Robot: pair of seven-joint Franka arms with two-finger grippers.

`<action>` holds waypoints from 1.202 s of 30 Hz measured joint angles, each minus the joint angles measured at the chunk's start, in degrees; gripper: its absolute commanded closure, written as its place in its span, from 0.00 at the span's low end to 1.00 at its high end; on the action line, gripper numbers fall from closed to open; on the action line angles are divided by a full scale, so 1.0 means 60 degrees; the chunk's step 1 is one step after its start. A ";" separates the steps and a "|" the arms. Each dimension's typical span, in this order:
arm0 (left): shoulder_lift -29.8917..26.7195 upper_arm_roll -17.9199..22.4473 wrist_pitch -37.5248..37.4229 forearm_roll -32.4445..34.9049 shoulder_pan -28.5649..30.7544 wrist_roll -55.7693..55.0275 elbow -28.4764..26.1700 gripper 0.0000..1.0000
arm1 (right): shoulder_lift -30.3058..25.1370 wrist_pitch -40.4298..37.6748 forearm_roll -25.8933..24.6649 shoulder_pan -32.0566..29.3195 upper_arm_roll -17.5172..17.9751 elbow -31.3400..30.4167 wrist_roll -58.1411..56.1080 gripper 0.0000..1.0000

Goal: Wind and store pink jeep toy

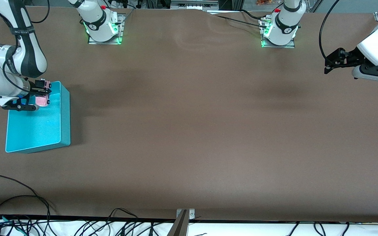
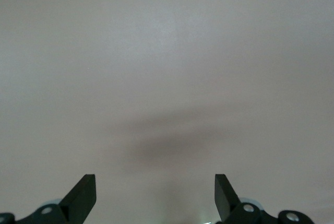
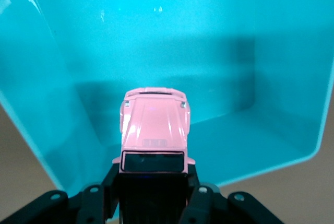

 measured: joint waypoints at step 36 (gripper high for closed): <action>0.0002 0.0000 0.0000 0.0000 0.0000 0.0000 0.0014 0.00 | 0.2317 0.2275 -0.0008 -0.0617 -0.0110 0.1211 0.1941 0.00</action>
